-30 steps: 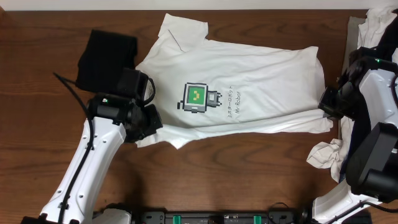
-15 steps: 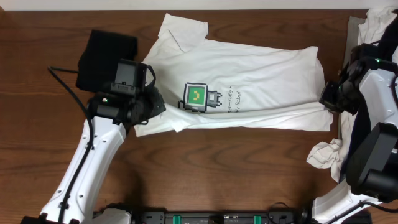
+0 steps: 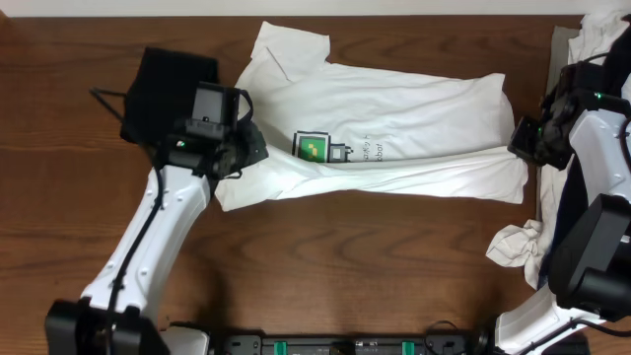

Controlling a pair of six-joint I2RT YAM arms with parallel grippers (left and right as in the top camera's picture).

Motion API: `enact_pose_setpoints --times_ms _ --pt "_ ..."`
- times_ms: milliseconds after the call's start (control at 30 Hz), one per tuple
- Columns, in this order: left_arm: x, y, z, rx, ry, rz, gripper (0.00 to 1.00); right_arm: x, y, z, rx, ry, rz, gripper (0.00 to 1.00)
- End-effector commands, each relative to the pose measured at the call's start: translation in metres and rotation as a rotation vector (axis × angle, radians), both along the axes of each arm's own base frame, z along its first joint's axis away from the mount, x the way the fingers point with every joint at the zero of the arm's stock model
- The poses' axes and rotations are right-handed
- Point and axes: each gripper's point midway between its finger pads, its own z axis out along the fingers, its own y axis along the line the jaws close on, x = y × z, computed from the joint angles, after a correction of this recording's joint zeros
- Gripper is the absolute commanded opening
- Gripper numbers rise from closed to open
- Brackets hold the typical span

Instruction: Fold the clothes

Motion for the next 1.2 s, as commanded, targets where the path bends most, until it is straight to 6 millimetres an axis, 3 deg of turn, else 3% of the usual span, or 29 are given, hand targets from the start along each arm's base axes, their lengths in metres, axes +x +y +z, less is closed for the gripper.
enact_pose_setpoints --times_ms 0,500,967,1167 --pt "0.015 0.004 0.007 0.03 -0.052 -0.001 0.06 0.01 0.0 0.004 -0.012 -0.029 0.021 0.01" --pt "0.042 0.006 0.058 0.084 -0.189 -0.036 0.06 0.033 0.012 0.009 -0.041 -0.109 0.094 0.01" --pt "0.069 0.002 0.028 0.103 -0.184 -0.048 0.06 0.056 0.013 0.016 -0.121 -0.183 0.127 0.01" --pt "0.077 0.013 0.011 0.169 -0.166 -0.007 0.06 0.064 0.01 0.009 -0.137 -0.196 0.132 0.01"
